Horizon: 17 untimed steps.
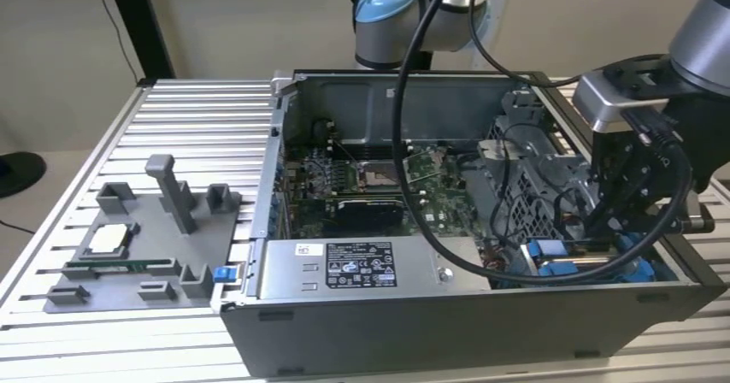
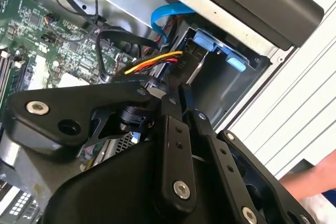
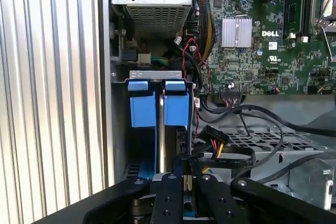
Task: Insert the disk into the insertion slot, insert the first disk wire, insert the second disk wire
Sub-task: 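Insert the second disk wire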
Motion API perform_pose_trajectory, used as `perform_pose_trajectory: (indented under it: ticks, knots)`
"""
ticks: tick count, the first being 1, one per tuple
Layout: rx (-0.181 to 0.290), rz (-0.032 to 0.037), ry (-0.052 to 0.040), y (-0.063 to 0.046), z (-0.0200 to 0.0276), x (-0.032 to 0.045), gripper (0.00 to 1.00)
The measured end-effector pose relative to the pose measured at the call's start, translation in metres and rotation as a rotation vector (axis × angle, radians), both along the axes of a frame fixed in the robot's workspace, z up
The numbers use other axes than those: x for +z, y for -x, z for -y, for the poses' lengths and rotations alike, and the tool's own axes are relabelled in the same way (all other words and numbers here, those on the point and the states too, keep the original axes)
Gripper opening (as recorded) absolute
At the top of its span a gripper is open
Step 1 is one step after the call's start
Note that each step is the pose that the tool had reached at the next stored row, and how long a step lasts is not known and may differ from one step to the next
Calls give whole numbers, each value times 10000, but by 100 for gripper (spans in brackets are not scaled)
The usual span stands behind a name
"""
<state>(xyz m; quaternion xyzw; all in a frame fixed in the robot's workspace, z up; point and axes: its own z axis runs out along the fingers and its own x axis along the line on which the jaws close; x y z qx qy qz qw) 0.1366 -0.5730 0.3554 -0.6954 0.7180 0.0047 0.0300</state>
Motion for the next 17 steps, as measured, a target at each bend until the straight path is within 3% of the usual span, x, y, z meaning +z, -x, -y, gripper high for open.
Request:
perform_pose_trajectory:
  ticks: [17]
  knots:
    - [-1,2,-1,8,0,-44,0]
